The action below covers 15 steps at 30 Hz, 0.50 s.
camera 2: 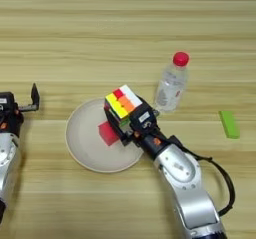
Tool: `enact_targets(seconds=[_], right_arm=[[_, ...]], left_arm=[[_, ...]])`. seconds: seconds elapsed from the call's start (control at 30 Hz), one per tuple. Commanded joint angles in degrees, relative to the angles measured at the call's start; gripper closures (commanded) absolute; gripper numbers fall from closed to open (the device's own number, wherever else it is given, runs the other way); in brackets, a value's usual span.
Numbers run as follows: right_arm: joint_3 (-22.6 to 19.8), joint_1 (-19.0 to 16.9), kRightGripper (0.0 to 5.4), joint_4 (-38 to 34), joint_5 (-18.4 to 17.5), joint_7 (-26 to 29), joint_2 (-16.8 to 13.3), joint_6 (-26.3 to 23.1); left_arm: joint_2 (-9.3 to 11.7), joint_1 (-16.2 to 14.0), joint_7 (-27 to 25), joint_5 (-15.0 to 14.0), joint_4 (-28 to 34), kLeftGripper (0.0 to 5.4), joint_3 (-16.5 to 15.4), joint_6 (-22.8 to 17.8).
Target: Move the objects on the table
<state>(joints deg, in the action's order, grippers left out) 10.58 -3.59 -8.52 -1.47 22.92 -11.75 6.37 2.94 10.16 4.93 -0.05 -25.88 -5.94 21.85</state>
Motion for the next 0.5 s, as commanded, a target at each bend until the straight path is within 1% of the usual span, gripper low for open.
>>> enact_targets(seconds=[0.03,0.33,0.5], right_arm=[[0.76,2.3,1.98,3.39,0.75,-0.15,0.81,1.84],[1.39,2.74,1.98,7.74,0.32,0.45,1.37,2.58],[2.04,1.64,1.98,7.22,-0.34,0.82,1.87,2.28]], left_arm=[[-0.04,-0.38,0.29,0.56,0.94,0.0,0.15,-0.28],[-0.23,-0.83,0.31,0.61,1.65,0.0,0.31,-0.65],[-0.35,-1.01,0.45,0.67,1.88,0.0,0.38,-0.81]])
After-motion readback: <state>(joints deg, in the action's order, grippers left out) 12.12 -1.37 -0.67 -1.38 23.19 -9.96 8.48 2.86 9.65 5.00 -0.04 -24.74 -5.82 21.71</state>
